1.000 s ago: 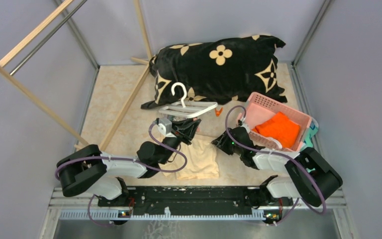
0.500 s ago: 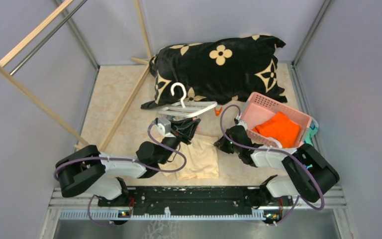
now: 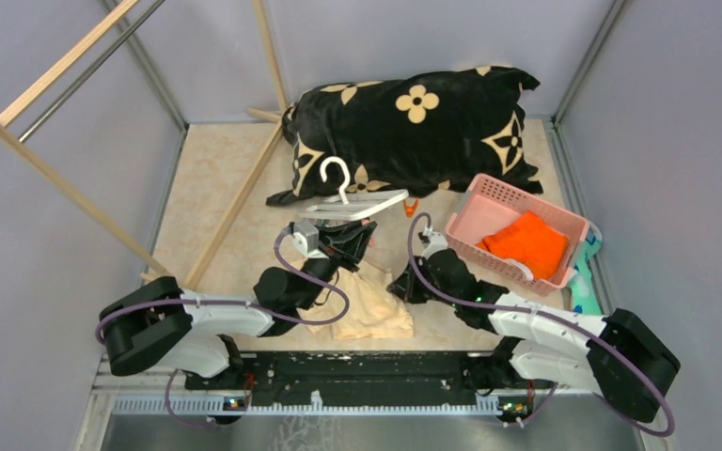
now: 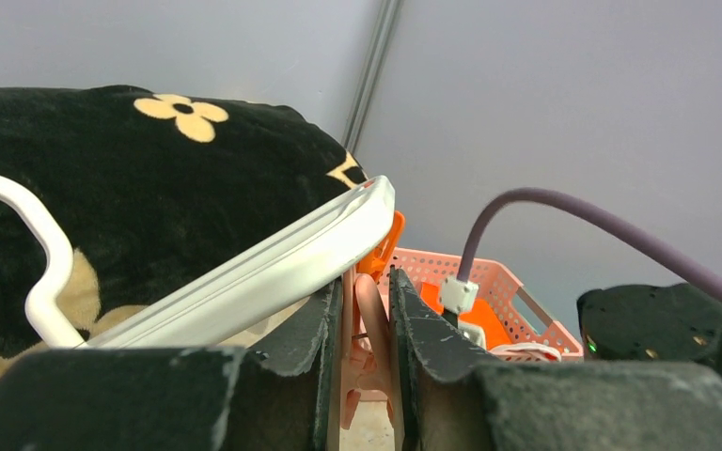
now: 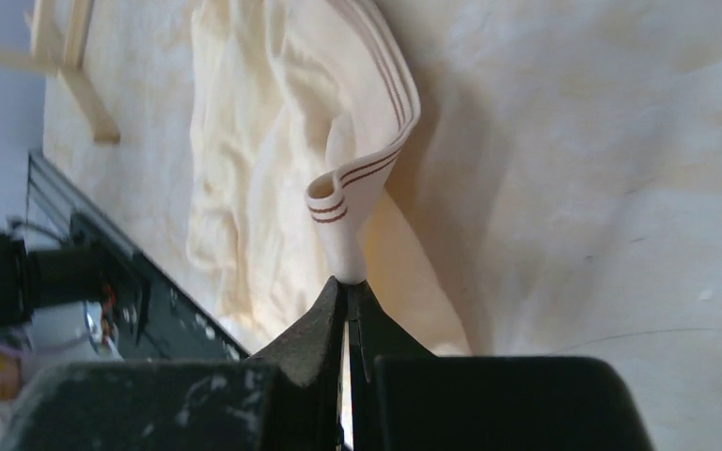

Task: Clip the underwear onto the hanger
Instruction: Clamp the underwear onto the hanger.

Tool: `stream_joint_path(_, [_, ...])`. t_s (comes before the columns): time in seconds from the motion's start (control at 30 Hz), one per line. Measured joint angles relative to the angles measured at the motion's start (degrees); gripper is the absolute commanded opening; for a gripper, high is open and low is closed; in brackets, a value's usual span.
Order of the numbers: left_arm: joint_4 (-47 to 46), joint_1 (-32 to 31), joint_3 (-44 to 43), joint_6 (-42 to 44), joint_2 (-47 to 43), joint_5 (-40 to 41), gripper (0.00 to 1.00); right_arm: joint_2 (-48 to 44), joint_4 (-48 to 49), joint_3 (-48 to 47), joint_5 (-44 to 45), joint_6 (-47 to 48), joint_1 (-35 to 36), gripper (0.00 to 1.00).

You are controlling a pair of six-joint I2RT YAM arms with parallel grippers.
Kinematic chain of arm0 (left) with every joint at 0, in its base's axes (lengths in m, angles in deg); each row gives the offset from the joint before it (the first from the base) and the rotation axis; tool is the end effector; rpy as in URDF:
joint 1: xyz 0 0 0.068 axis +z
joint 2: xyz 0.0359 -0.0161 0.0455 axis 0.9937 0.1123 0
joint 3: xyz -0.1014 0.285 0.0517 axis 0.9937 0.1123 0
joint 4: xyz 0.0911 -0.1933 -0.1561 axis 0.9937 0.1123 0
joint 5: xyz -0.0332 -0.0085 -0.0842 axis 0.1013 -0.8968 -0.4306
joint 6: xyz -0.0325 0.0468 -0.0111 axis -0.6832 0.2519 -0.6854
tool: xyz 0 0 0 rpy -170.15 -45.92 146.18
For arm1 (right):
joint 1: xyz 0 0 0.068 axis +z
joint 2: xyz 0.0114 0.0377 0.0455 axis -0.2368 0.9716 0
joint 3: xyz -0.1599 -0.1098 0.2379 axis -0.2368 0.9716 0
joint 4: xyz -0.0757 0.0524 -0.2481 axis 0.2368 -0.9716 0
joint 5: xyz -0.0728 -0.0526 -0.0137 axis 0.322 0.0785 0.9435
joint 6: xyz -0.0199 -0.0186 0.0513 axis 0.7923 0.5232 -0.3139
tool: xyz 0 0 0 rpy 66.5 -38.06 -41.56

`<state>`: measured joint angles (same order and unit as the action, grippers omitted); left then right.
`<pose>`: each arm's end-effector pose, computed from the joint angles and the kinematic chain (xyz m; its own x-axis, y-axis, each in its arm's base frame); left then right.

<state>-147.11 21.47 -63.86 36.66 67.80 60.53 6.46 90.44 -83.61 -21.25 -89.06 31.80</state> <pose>0.1286 -0.2123 0.2887 0.1233 -0.5011 -0.8565 0.7121 0.6458 -0.2753 0.1339 0.1390 0.1947 -0.7878 0.2233 -0.5741 -0.2483 0.7378 0.6277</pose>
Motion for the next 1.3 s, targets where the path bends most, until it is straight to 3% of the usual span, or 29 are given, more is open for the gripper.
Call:
stream_joint_path(0.2, [0.39, 0.0, 0.0, 0.0, -0.15, -0.04, 0.0, -0.37, -2.03, 0.17, -0.15, 4.87, 10.99, 0.0])
stream_joint_path(0.43, [0.57, 0.0, 0.02, -0.02, -0.15, -0.04, 0.0, 0.52, -3.72, 3.43, 3.89, 7.08, 16.28, 0.29])
stream_joint_path(0.6, [0.63, 0.0, 0.02, -0.02, -0.22, -0.04, 0.0, -4.68, -6.19, 5.4, 9.66, 8.0, 16.63, 0.41])
stream_joint_path(0.77, [0.63, 0.0, 0.02, -0.02, -0.24, -0.02, 0.0, -11.06, -8.22, 5.29, 16.39, 8.22, 16.63, 0.45])
stream_joint_path(1.0, [0.63, 0.0, 0.02, -0.02, -0.24, -0.02, 0.0, -12.26, -15.04, 2.69, 24.59, -6.73, 16.11, 0.43])
stream_joint_path(1.3, [0.63, 0.0, 0.02, -0.11, -0.24, -0.04, 0.0, -4.52, -9.86, 2.75, 25.73, -26.97, 16.09, 0.41])
